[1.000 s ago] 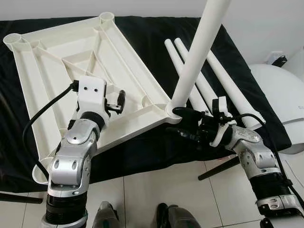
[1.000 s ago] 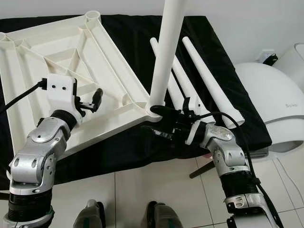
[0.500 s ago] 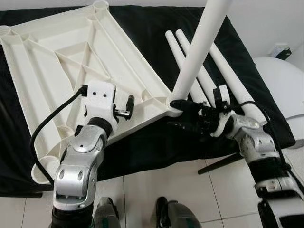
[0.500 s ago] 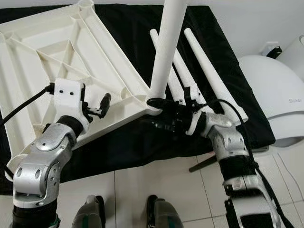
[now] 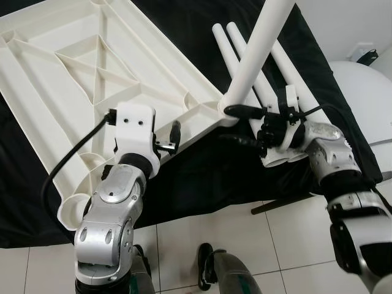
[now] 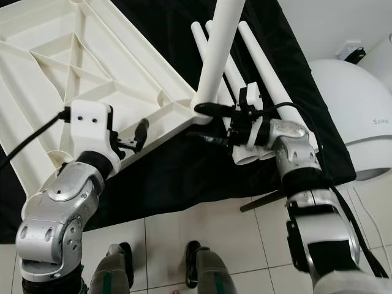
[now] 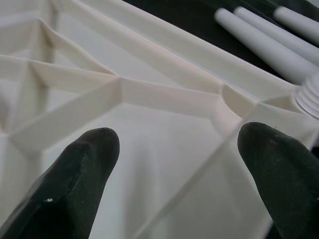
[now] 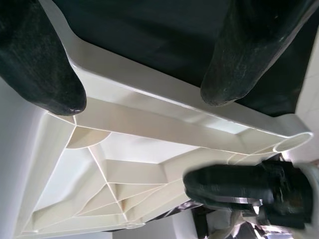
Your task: Building children table
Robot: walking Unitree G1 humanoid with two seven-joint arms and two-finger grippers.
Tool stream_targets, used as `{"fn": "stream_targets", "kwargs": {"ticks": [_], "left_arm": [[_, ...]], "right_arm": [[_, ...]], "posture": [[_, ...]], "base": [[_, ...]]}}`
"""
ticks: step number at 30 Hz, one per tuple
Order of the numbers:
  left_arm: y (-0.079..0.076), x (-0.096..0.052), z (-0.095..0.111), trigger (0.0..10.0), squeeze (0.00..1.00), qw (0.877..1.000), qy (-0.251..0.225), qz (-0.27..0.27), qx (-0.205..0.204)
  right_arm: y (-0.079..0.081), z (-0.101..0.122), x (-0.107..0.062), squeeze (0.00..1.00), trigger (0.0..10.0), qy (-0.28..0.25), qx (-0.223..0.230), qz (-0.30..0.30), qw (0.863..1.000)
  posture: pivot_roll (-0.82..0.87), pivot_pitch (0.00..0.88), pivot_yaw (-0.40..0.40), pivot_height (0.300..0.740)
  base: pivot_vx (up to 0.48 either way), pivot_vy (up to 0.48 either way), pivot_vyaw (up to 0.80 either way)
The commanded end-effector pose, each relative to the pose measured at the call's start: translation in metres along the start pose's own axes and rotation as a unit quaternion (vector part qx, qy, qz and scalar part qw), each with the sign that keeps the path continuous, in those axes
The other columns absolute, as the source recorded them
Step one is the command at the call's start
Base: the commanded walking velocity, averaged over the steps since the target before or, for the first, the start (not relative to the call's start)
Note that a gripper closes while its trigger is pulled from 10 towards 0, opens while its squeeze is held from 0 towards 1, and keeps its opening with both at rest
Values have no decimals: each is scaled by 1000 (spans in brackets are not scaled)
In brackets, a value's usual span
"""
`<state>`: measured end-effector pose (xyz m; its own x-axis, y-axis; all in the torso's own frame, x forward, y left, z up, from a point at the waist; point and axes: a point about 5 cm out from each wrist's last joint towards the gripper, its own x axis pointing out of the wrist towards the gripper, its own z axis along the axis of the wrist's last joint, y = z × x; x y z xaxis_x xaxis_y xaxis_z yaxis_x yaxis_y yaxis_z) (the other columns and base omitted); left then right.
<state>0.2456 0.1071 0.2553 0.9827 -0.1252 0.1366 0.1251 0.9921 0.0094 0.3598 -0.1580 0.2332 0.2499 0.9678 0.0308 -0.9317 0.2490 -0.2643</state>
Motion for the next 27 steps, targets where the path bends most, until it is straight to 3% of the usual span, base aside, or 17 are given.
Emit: {"fn": "stream_targets", "kwargs": {"ticks": [1,17,22,27], "left_arm": [[-1,-4,2,10000,0,1000,0,10,-5],[-17,-11,4,10000,0,999,7,-52,8],[-14,-13,1,10000,0,997,11,-77,27],[1,-6,0,10000,0,997,11,-74,32]], "right_arm": [[0,-19,-1,0,10000,32,22,-28,999],[-26,1,13,0,10000,-35,-49,-179,982],[-29,16,19,0,10000,-113,-46,-198,972],[-24,30,25,0,10000,-201,-23,-183,962]], "posture": [[204,346,-79,740],[206,349,-63,740],[200,342,-62,740],[181,322,-59,740]], "base": [[0,0,0],[0,0,0],[0,0,0],[0,0,0]]}}
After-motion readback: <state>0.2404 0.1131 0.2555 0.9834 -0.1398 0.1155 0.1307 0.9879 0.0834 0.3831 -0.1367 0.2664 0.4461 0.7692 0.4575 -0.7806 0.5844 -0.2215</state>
